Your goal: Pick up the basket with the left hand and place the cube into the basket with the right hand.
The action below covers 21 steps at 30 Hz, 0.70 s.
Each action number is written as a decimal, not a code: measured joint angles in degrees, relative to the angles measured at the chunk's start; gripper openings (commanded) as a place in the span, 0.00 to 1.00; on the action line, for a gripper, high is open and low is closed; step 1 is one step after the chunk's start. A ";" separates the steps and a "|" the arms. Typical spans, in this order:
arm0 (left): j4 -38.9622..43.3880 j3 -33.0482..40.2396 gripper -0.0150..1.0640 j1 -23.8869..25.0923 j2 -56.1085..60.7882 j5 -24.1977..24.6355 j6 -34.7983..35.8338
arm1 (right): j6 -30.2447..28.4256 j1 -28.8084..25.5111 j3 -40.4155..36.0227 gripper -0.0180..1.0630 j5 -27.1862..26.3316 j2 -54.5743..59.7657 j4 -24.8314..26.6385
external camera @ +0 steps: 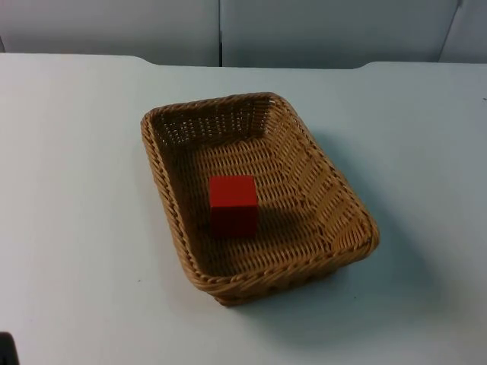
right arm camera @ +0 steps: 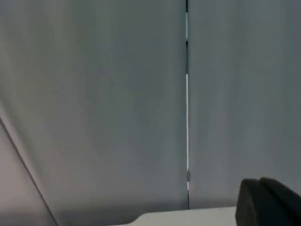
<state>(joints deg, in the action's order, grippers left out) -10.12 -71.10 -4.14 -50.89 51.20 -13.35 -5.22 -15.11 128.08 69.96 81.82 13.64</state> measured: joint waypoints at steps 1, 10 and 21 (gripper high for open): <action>-0.03 3.16 0.01 0.00 1.89 -0.98 0.00 | 0.87 0.00 -2.64 0.01 0.00 -1.30 -2.30; -1.71 19.01 0.01 0.00 14.49 -1.30 0.00 | 7.43 -0.17 -27.48 0.01 0.33 -10.62 -18.08; -0.51 20.43 0.01 -6.55 29.96 6.17 0.00 | 9.66 -0.15 -46.15 0.01 -5.45 -30.14 -20.35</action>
<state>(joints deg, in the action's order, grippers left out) -10.63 -50.67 -10.68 -20.94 57.37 -13.35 4.44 -15.27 81.93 64.51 51.68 -6.71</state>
